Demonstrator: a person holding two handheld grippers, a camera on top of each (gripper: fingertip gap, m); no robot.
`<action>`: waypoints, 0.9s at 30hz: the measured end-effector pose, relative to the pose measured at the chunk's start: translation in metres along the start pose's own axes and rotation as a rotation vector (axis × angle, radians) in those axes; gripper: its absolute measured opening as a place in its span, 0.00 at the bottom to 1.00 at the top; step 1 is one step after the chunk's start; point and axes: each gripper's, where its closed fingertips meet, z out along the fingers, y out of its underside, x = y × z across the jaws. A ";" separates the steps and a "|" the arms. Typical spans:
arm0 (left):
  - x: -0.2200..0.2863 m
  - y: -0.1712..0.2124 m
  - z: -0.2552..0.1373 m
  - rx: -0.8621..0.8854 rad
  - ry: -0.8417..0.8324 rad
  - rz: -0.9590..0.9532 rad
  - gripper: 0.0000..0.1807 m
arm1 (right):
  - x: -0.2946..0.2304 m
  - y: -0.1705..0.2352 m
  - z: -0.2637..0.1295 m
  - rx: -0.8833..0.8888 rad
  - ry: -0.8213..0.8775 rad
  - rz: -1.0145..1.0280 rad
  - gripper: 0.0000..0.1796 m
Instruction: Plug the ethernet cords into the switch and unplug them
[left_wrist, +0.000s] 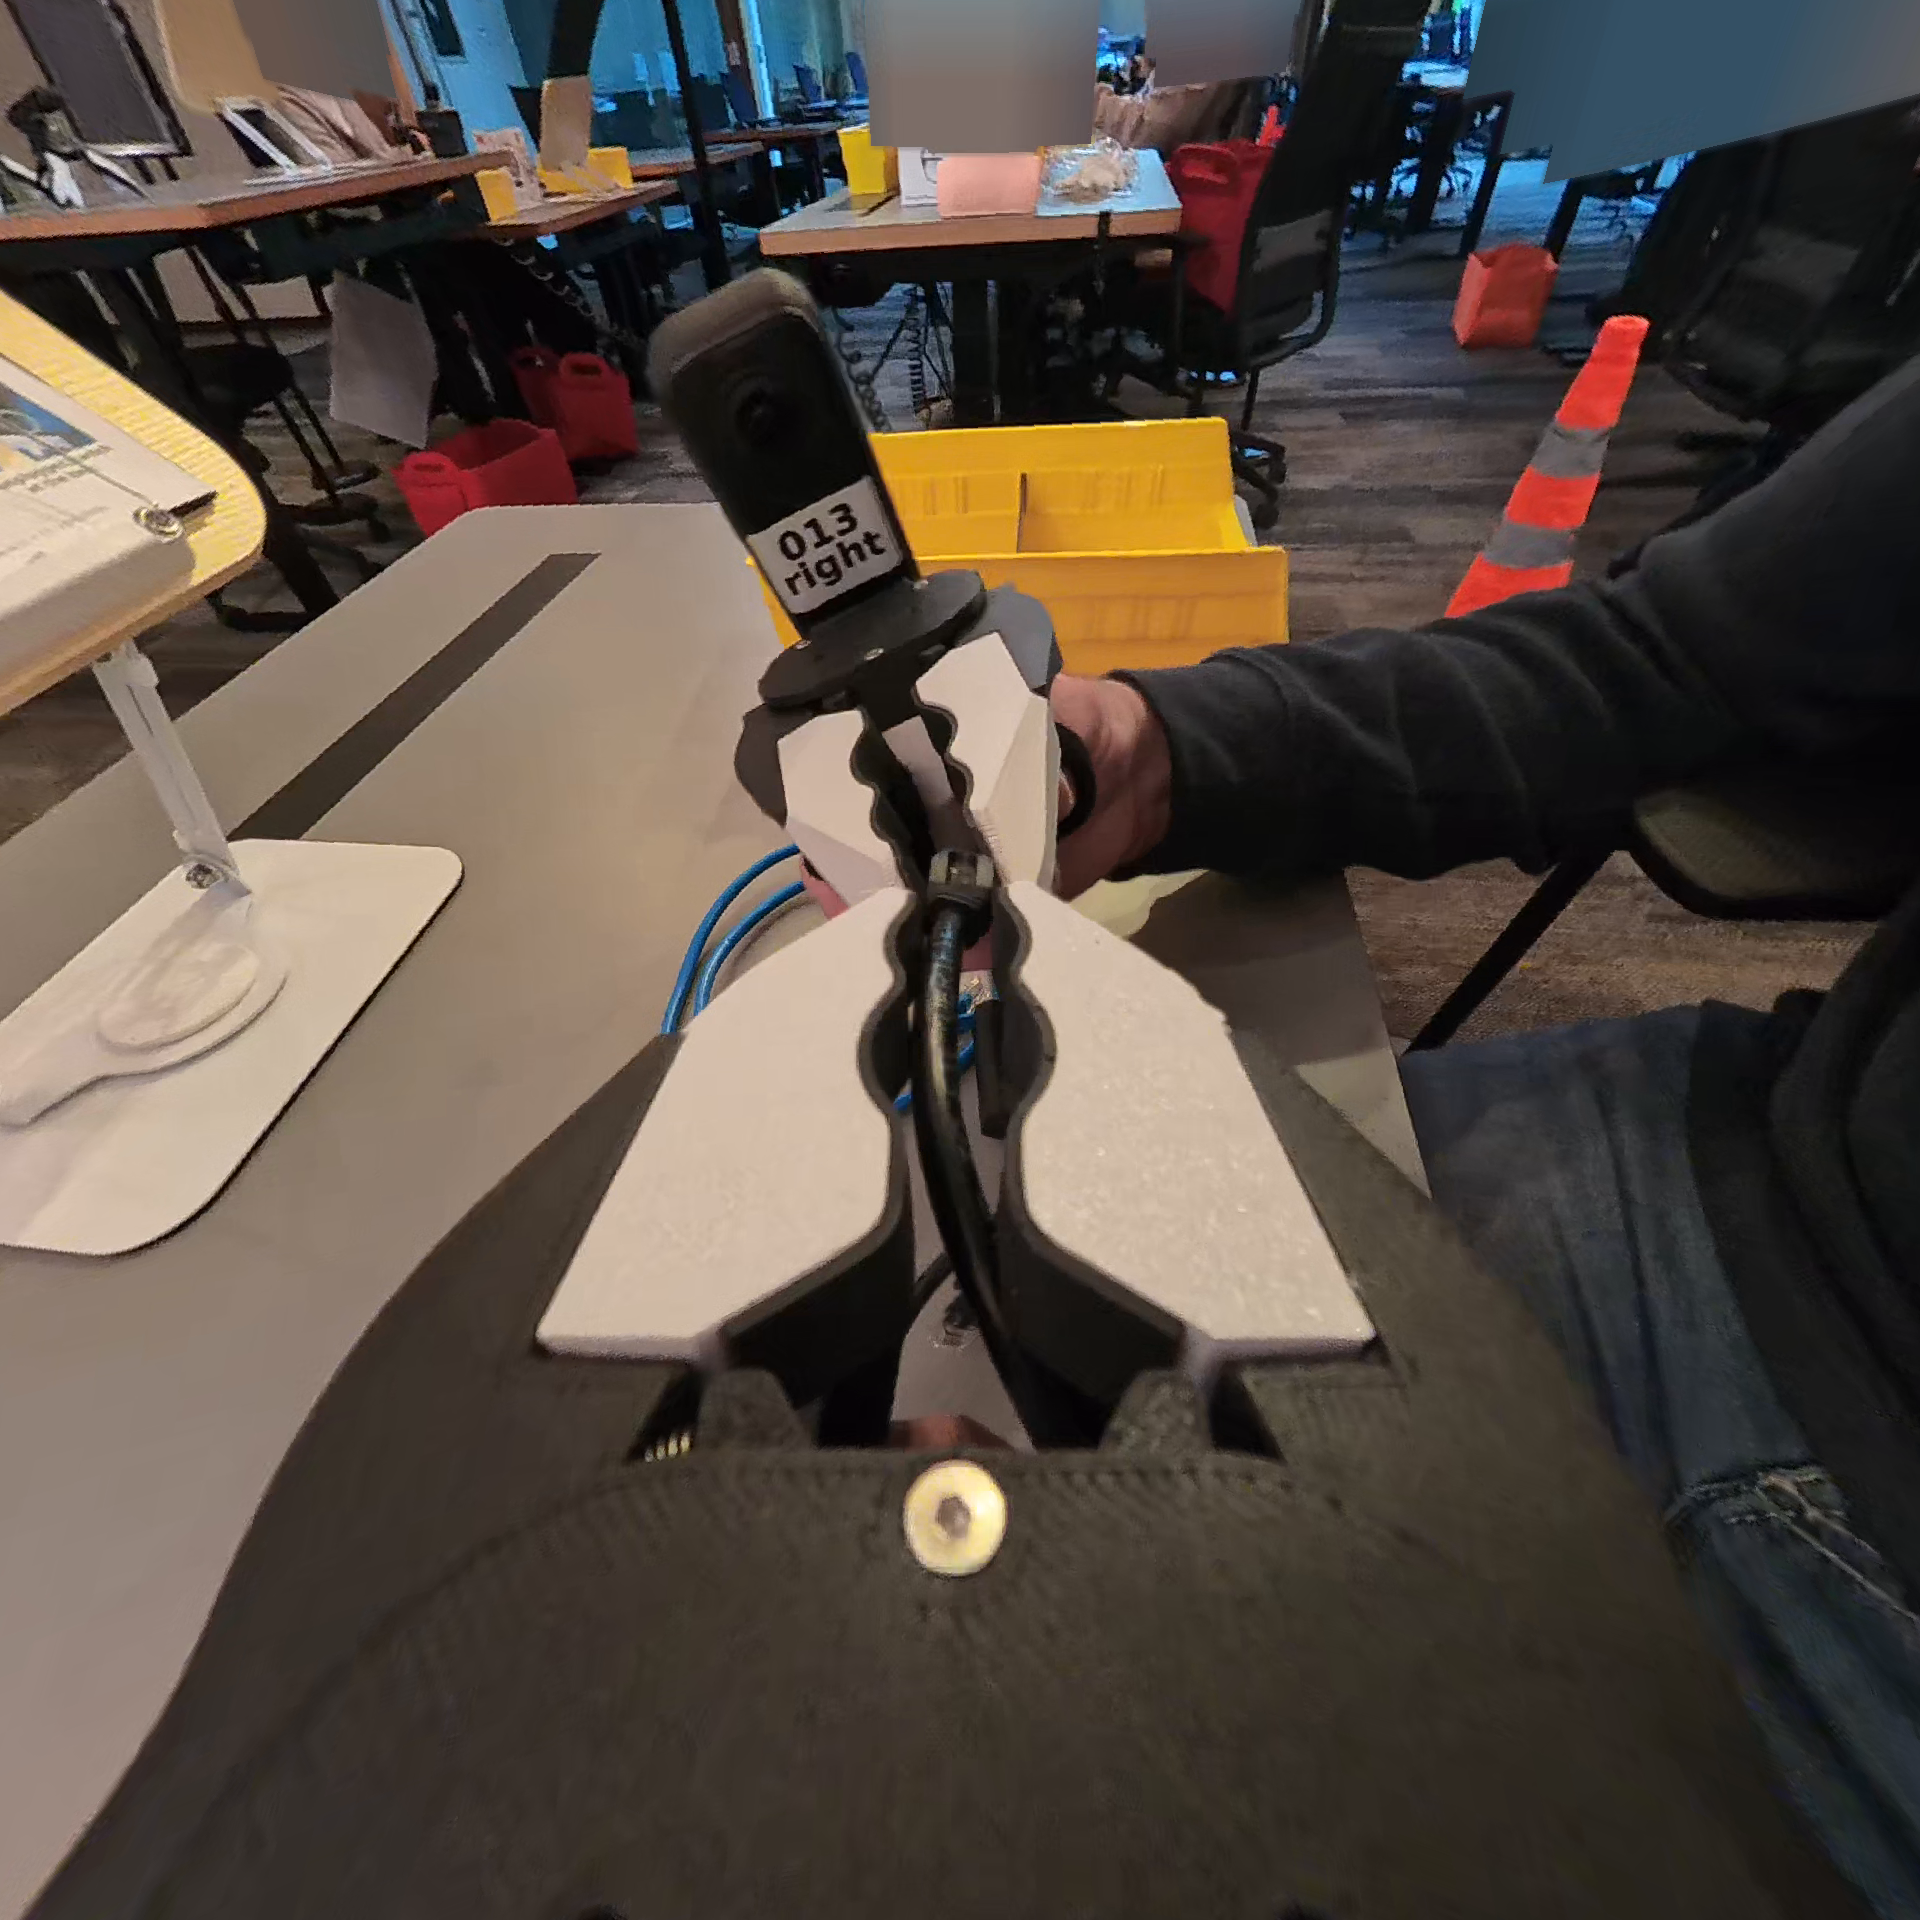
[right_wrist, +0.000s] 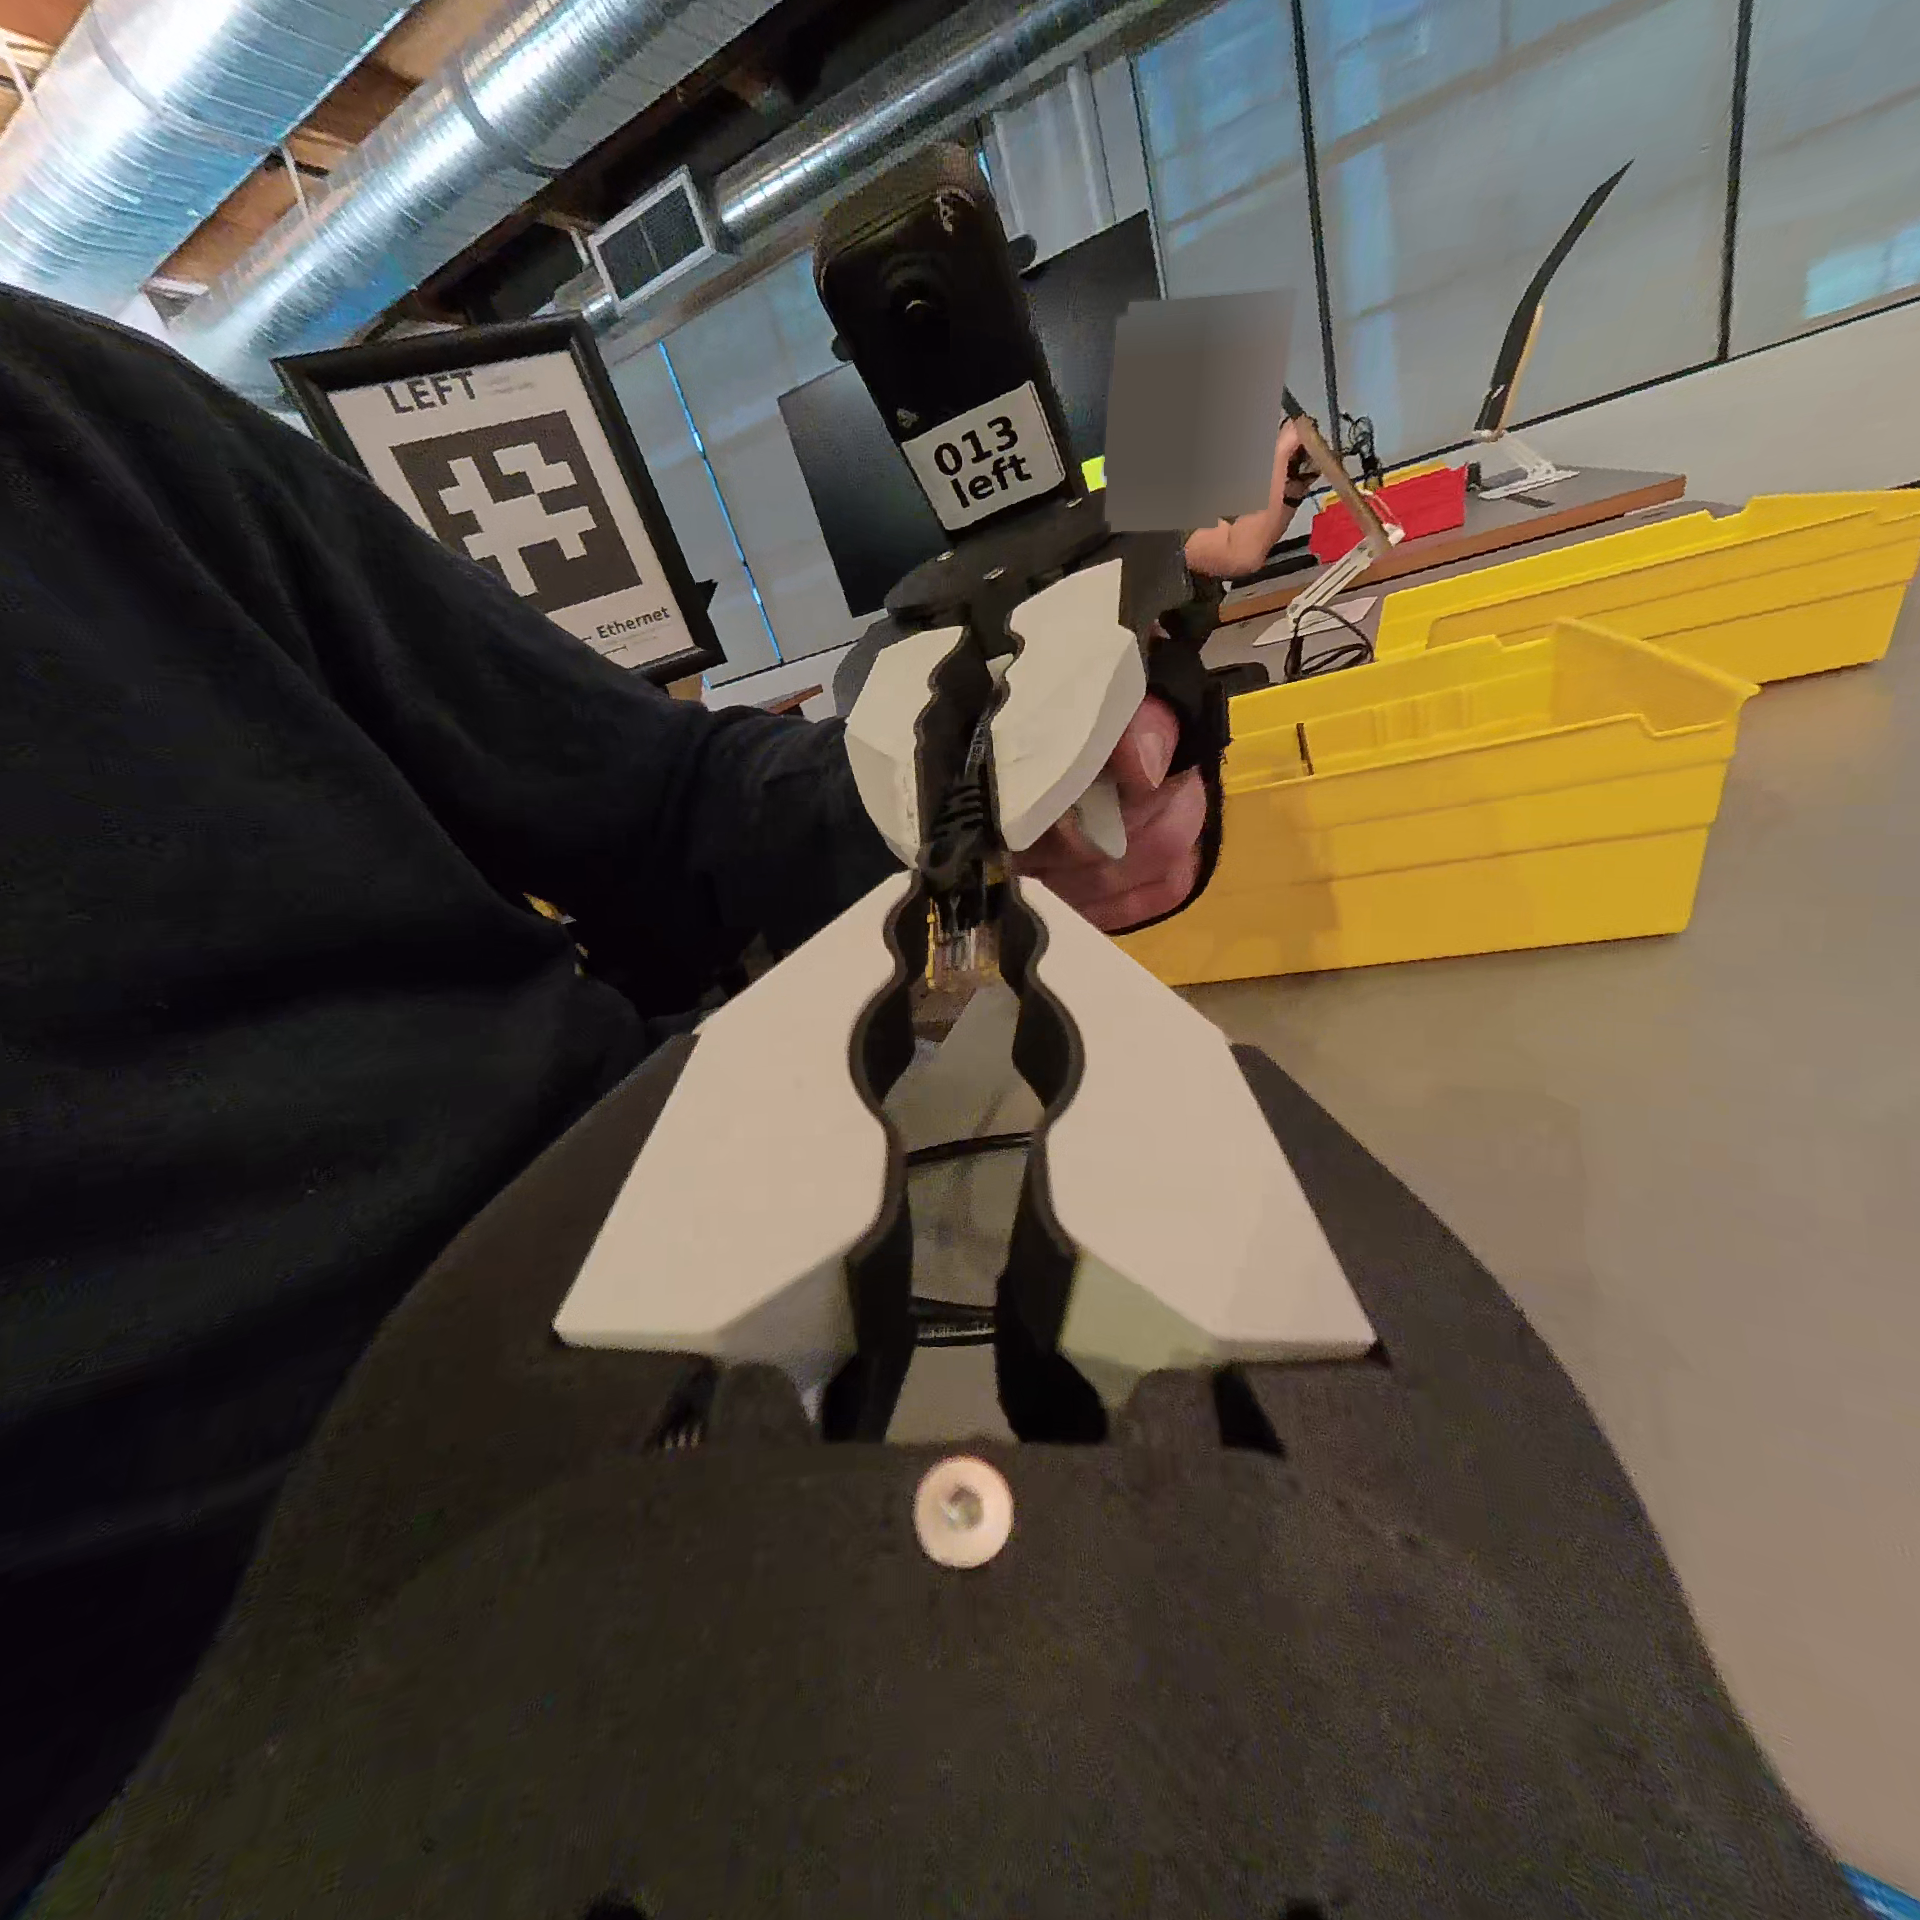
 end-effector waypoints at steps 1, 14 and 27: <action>0.001 0.000 0.001 -0.006 0.004 0.011 0.06 | 0.000 0.001 0.000 -0.008 -0.010 0.008 0.06; -0.012 -0.003 -0.003 0.074 -0.075 -0.263 0.06 | 0.013 -0.005 -0.012 -0.158 0.323 -0.313 0.08; -0.002 -0.007 0.002 0.109 -0.036 -0.192 0.08 | -0.001 -0.007 -0.008 -0.039 0.131 -0.111 0.06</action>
